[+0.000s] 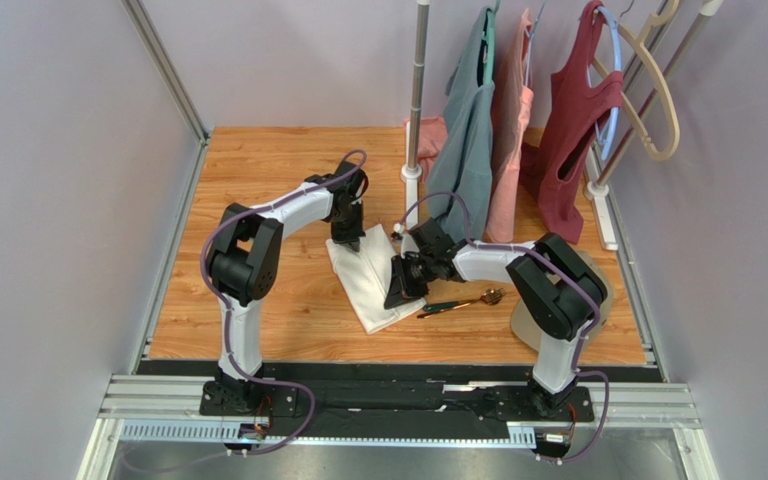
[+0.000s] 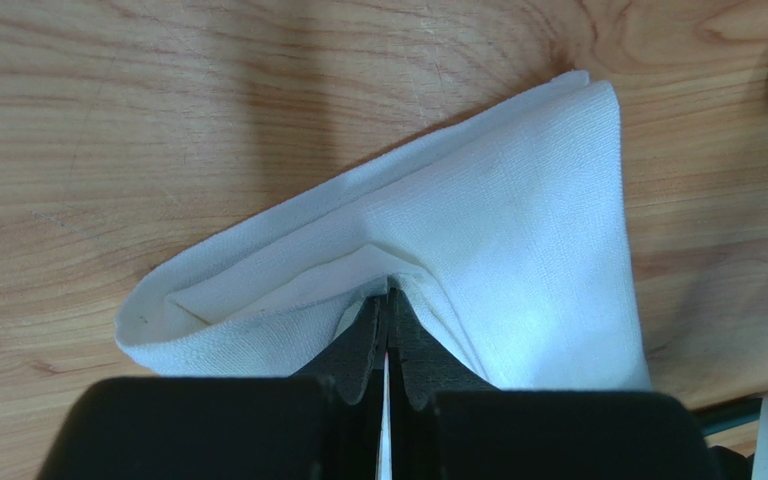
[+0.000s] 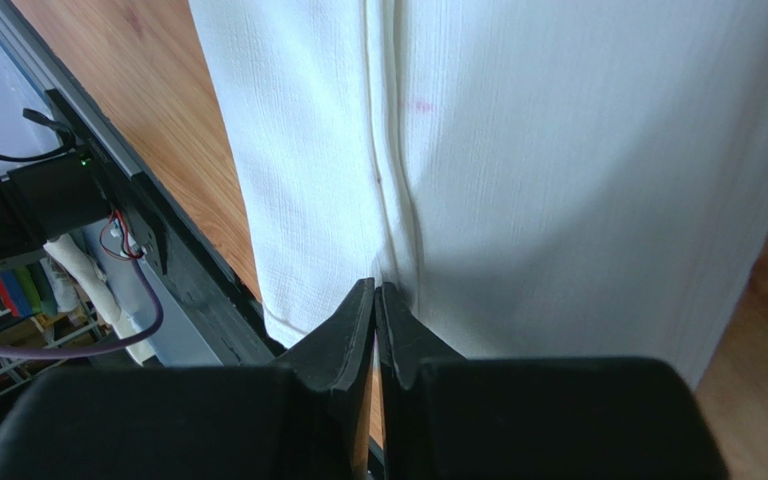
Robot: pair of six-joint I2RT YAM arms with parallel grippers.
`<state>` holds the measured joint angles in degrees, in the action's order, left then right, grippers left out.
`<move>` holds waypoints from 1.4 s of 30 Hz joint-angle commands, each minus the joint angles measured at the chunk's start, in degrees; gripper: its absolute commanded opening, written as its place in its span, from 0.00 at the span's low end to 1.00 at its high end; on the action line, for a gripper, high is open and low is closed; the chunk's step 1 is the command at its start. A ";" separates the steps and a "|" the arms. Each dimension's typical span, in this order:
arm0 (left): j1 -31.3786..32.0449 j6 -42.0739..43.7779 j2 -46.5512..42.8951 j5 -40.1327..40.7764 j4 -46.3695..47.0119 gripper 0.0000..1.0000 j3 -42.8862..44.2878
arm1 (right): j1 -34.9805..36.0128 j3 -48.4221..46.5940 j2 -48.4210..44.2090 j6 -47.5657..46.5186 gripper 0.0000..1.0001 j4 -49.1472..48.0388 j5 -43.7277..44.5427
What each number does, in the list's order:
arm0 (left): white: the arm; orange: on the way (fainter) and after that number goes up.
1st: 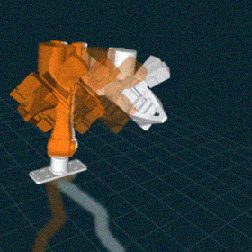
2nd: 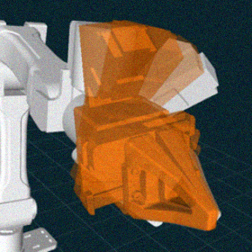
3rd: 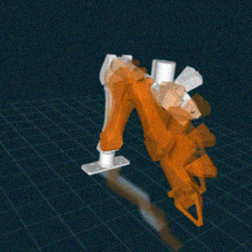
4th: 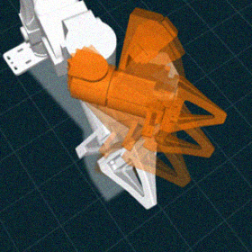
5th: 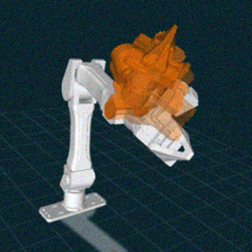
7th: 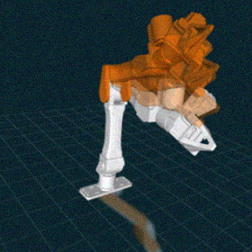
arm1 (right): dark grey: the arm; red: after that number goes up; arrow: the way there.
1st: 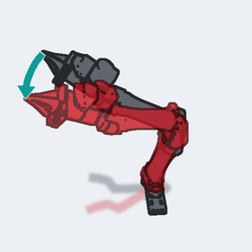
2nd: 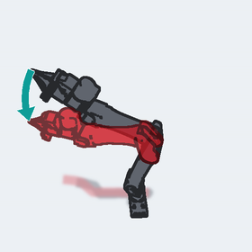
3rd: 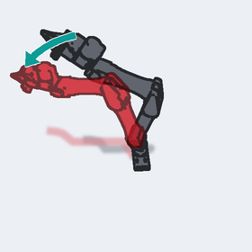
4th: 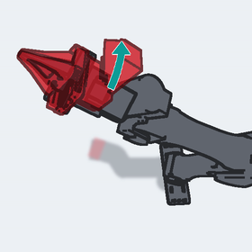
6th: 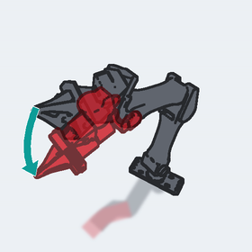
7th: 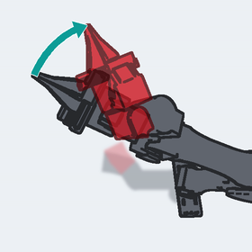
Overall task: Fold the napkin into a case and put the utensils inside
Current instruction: Smooth out the 2/3-rectangle-folded napkin at the center of the board.
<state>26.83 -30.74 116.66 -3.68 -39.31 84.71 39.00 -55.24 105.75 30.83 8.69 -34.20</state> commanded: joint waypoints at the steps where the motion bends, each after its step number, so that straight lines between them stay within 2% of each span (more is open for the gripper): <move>1: -0.37 1.03 1.63 -0.01 0.90 0.01 1.78 | 0.46 4.17 -5.28 0.90 0.09 -4.12 0.09; 4: -0.37 1.47 2.52 0.43 1.34 0.00 1.78 | 0.46 5.67 -6.52 -0.77 0.09 -2.37 2.90; 10: -0.37 2.09 2.69 0.87 1.69 0.00 2.39 | 1.60 5.41 -6.61 -0.15 0.08 -1.57 0.97; 16: -0.37 1.83 2.52 0.34 1.25 0.00 2.83 | 1.78 -0.74 -8.99 -2.35 0.08 4.05 4.14; 21: -0.37 1.56 2.78 0.78 1.08 0.00 3.01 | 1.86 -1.10 -6.63 -1.56 0.08 2.66 3.00; 26: -0.46 1.65 3.66 0.78 0.90 0.00 3.97 | 1.95 7.59 -5.47 1.34 0.06 -4.81 1.32; 29: -0.64 2.00 4.19 1.13 0.90 0.00 4.33 | 1.95 10.76 -4.86 0.47 0.06 -6.49 3.60; 32: -0.73 2.53 4.54 1.13 0.55 0.00 4.94 | 2.04 9.98 -3.36 0.72 0.04 -6.75 2.74; 37: -0.73 3.41 1.74 1.31 -0.94 0.00 5.91 | 2.04 7.53 -7.84 0.64 0.04 -3.44 2.90; 38: -0.81 3.41 1.03 0.70 -1.55 0.07 6.34 | 2.04 6.74 -8.37 0.29 0.04 -2.46 2.99; 40: -0.81 3.23 -1.25 -0.27 -2.00 0.15 6.61 | 1.95 4.45 -9.77 -0.33 0.05 0.00 3.08; 41: -0.81 3.32 -2.13 -0.79 -2.43 0.23 6.52 | 2.04 3.92 -10.21 -0.42 0.05 0.62 3.08; 42: -0.90 3.32 -3.71 -1.15 -2.61 0.26 6.44 | 2.04 3.05 -10.91 -0.51 0.05 0.89 2.99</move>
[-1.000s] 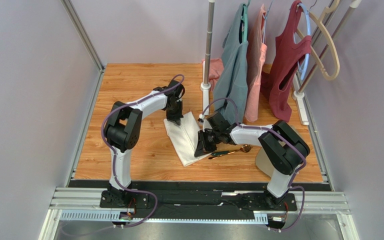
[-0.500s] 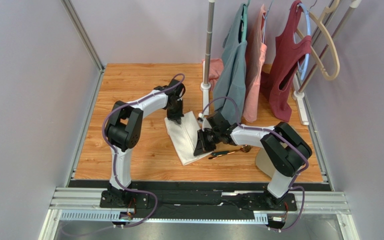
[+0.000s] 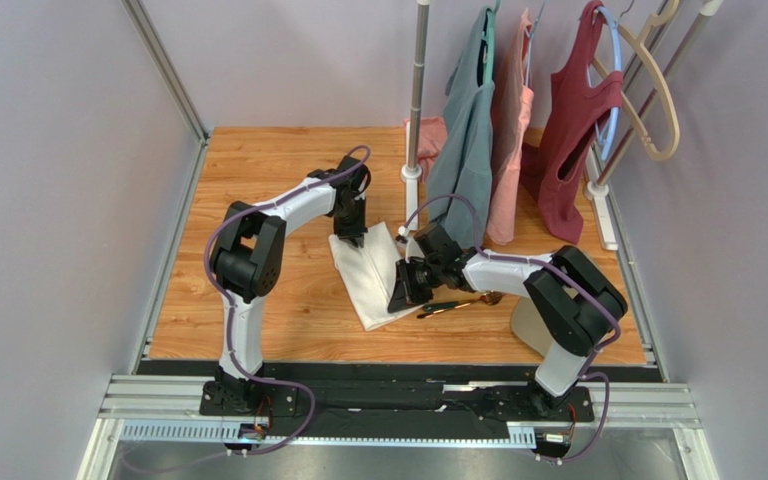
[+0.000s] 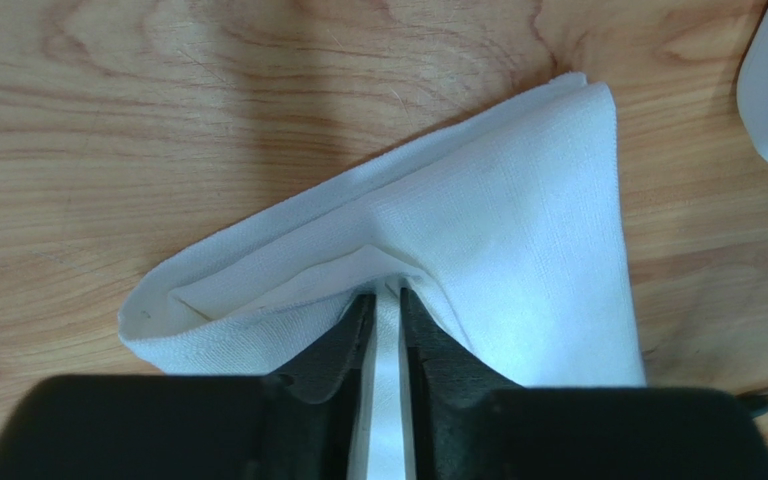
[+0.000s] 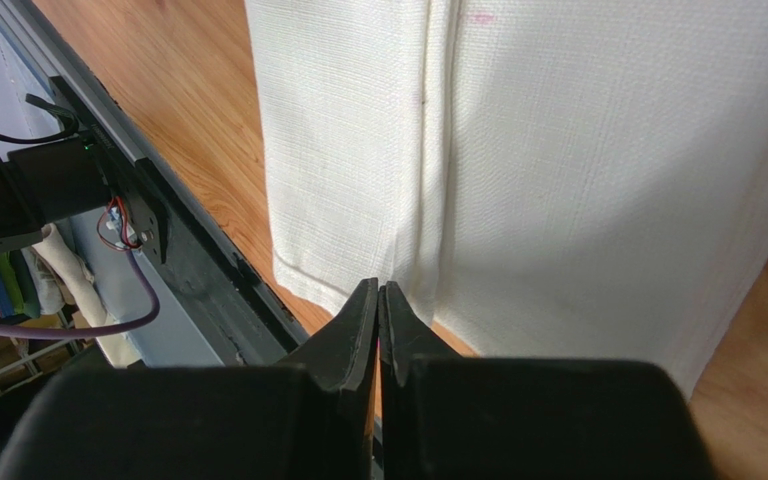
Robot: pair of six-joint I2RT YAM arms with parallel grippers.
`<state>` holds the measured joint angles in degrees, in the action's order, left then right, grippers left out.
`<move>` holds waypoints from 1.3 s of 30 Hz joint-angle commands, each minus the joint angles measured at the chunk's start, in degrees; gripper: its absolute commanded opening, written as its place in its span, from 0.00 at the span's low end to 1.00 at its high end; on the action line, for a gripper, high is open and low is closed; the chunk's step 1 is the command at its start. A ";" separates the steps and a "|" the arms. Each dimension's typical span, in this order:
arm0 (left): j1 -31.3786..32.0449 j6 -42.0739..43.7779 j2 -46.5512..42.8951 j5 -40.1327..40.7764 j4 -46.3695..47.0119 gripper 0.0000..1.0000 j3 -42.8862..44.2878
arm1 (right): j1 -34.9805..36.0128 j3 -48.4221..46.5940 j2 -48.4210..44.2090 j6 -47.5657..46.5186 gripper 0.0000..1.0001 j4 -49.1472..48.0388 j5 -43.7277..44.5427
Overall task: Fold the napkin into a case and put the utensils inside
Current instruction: Smooth out the 2/3-rectangle-folded napkin at the center of the board.
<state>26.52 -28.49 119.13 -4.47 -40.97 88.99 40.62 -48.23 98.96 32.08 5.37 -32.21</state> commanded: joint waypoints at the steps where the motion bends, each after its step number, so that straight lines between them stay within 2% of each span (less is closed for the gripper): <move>1: -0.77 1.07 -6.89 -0.63 -1.30 0.27 2.15 | 0.42 -4.33 -4.47 -1.67 0.05 4.74 1.18; 4: -1.56 0.89 -9.52 -1.33 -1.83 0.29 1.45 | 0.42 -5.56 -4.30 -1.84 0.06 5.00 1.44; 7: -2.35 0.46 -10.41 -1.68 -1.48 0.23 0.31 | 0.42 -6.26 -2.81 -1.75 0.06 4.57 0.48; 11: -2.88 0.28 -8.31 -3.70 -1.48 0.06 0.83 | 0.69 -5.74 -1.75 -1.40 0.06 3.60 0.21; 15: -2.97 -0.69 -5.50 -5.72 0.18 0.00 0.22 | 0.69 -4.60 -1.49 -0.79 0.06 2.37 -0.31; 23: -2.97 -1.04 0.39 -3.54 2.12 0.00 2.23 | 2.18 -1.17 0.27 0.44 0.05 -1.14 -0.40; 30: -4.02 -1.65 6.90 -2.73 2.47 0.00 5.31 | 3.14 5.51 1.50 1.15 0.04 -4.84 0.21; 35: -4.73 -1.75 6.30 -3.70 3.26 0.00 4.61 | 3.76 9.56 0.89 1.41 0.03 -7.21 1.18; 38: -4.73 -1.22 4.37 -4.49 3.09 0.00 4.26 | 3.76 7.98 -1.21 0.54 0.03 -5.54 2.49; 39: -4.64 -1.04 3.66 -4.76 3.18 0.00 4.17 | 3.68 7.19 -2.18 0.10 0.04 -1.97 3.02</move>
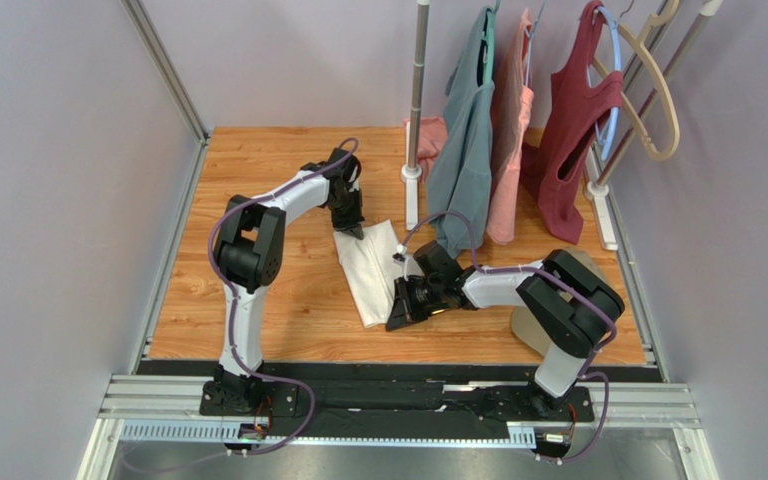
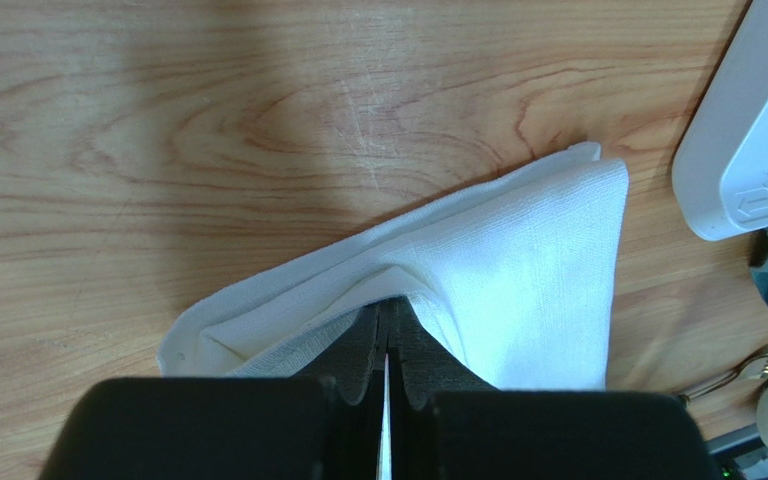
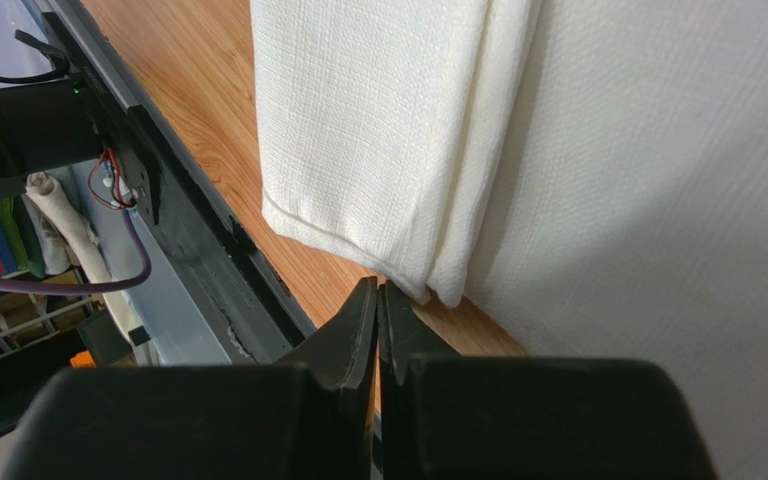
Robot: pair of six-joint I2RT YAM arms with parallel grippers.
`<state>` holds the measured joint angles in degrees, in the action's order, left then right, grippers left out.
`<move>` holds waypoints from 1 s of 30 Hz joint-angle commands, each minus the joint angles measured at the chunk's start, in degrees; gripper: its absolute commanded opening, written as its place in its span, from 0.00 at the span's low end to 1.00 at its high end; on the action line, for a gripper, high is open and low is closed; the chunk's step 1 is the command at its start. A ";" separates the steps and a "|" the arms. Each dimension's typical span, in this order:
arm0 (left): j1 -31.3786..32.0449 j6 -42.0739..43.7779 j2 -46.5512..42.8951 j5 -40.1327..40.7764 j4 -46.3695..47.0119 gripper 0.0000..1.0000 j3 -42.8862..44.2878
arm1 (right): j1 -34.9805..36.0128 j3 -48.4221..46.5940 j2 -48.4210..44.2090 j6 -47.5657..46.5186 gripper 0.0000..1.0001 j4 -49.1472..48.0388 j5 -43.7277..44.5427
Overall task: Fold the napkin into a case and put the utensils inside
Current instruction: Smooth out the 2/3-rectangle-folded napkin at the center of the board, then fold the 2/3-rectangle-folded napkin at the center of the board.
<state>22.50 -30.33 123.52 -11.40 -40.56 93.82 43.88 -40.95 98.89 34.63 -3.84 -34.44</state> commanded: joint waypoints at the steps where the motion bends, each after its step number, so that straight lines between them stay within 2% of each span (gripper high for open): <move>1: -0.62 0.97 -1.61 1.21 2.76 0.00 -0.83 | 0.42 -1.23 -3.08 -3.07 0.05 8.74 5.95; 3: -0.44 1.76 -4.25 0.15 2.68 0.06 -1.27 | 0.33 -4.30 -6.16 -4.74 0.06 13.12 7.97; 4: -0.44 1.85 -5.39 -0.72 2.59 0.15 -2.14 | 0.16 -5.10 -6.95 -5.45 0.07 14.37 8.50; 7: -0.27 2.38 -11.10 -1.08 2.67 0.30 -5.04 | -1.50 -7.82 -9.59 -7.03 0.12 18.24 10.00; 14: 2.01 1.06 -24.72 -2.93 4.34 0.35 -15.06 | -6.87 -13.89 -8.98 -11.86 0.37 23.78 13.51; 18: 6.23 -1.31 -28.07 -3.98 7.06 0.38 -20.77 | -9.68 -18.28 -8.37 -14.50 0.57 29.92 19.57; 19: 7.46 -2.36 -28.95 -3.63 9.51 0.48 -23.13 | -11.17 -19.42 -7.67 -14.77 0.59 30.64 20.19; 20: 10.43 -3.06 -29.30 -2.93 10.84 0.50 -24.37 | -11.97 -19.69 -7.40 -14.86 0.62 31.34 20.89; 21: 11.85 -3.77 -29.83 -2.41 12.59 0.51 -25.69 | -12.84 -19.70 -7.05 -14.86 0.65 31.69 20.81; 24: 17.20 -6.85 -32.20 0.14 21.80 0.51 -31.23 | -15.40 -18.29 -4.94 -13.63 0.68 28.90 16.26; 27: 21.43 -8.08 -35.45 4.80 24.12 0.46 -34.93 | -15.40 -15.92 -3.71 -12.40 0.68 25.56 12.99; 29: 22.49 -8.70 -38.96 6.74 25.34 0.43 -38.17 | -15.14 -14.60 -3.18 -11.96 0.65 24.41 12.03; 30: 23.19 -8.61 -40.19 6.74 27.26 0.43 -39.49 | -15.14 -13.47 -2.66 -11.78 0.61 23.79 11.94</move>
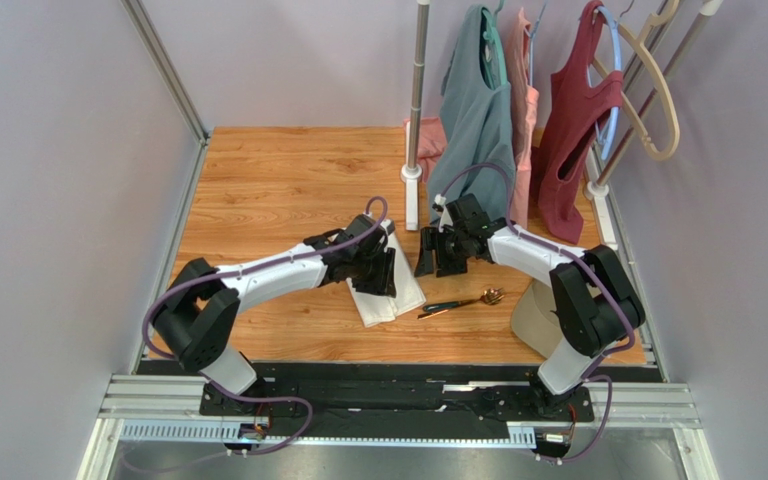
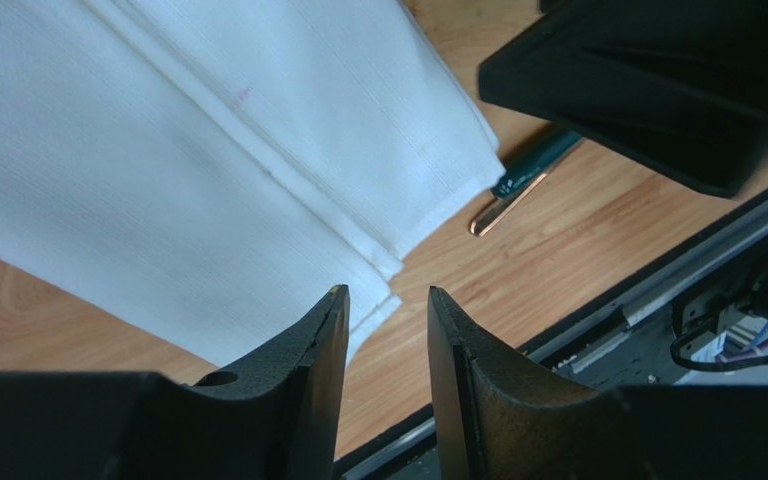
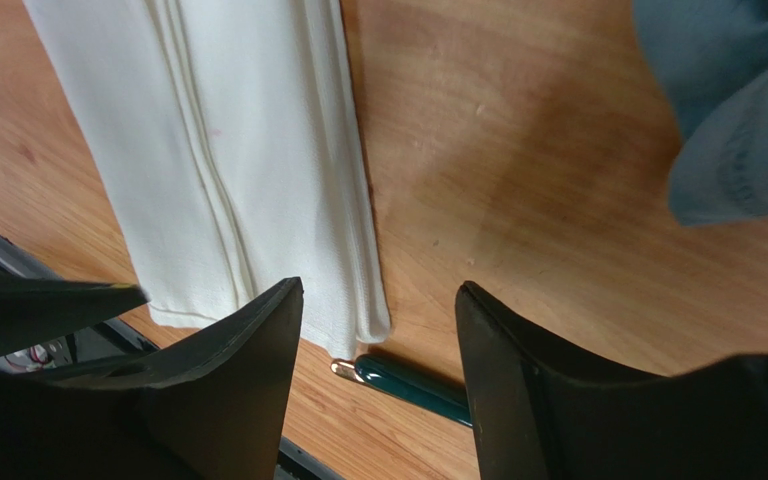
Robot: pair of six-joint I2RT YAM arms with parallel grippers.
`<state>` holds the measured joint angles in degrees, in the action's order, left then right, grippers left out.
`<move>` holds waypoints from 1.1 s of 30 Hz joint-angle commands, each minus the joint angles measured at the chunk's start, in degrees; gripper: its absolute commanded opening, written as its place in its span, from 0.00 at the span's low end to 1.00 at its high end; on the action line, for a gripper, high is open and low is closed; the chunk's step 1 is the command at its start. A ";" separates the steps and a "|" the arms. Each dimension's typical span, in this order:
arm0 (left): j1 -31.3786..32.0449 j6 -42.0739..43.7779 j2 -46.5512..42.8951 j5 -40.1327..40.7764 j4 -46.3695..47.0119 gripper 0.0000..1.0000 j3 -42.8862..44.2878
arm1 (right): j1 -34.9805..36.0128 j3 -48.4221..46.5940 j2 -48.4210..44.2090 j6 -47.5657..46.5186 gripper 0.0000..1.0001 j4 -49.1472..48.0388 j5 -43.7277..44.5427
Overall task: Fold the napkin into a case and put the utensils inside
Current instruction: Fold the 2/3-rectangle-folded napkin at the center of the board.
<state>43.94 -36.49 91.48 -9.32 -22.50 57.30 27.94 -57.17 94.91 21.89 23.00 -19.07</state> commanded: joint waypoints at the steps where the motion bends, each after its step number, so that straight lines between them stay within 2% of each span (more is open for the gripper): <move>1: 2.02 -2.10 -10.34 4.92 9.49 0.43 -4.98 | 0.88 3.63 1.50 1.05 0.58 -3.49 -3.52; 5: 2.20 0.28 -15.01 5.89 9.58 0.51 -8.68 | 1.06 6.45 2.03 2.19 0.45 -7.09 -5.01; 9: 2.20 2.82 -17.92 2.57 11.17 0.65 -10.89 | 2.11 7.51 2.64 4.30 0.36 -9.29 -7.29; 15: 2.20 6.77 -19.85 -0.25 12.22 0.65 -11.42 | 3.08 8.12 1.68 7.90 0.19 -10.96 -10.02; 20: 2.20 7.93 -16.70 0.88 9.94 0.64 -7.74 | 3.52 8.91 0.19 12.54 0.06 -13.16 -12.65; 25: 0.98 4.86 -12.56 3.70 8.09 0.63 -4.39 | 5.71 9.80 -0.61 14.85 0.02 -15.19 -14.33; 27: -2.70 1.70 -9.94 -0.84 7.21 0.62 -1.32 | 6.42 9.71 -1.05 13.19 0.03 -14.04 -13.28; 30: -5.96 0.10 -4.67 -2.28 -0.85 0.62 6.66 | 6.42 8.13 -1.49 9.77 0.31 -10.80 -7.60; 31: -6.15 0.63 -3.69 -1.84 -3.84 0.62 8.51 | 6.42 7.08 -1.40 9.05 0.45 -9.48 -6.34; 33: -6.15 1.60 -2.19 0.43 -5.53 0.58 12.04 | 6.33 3.14 -0.35 7.65 0.51 -8.68 -3.19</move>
<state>38.94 -34.26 87.07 -9.78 -21.32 62.30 34.46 -47.99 95.79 33.01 12.45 -28.88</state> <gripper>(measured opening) 0.608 0.458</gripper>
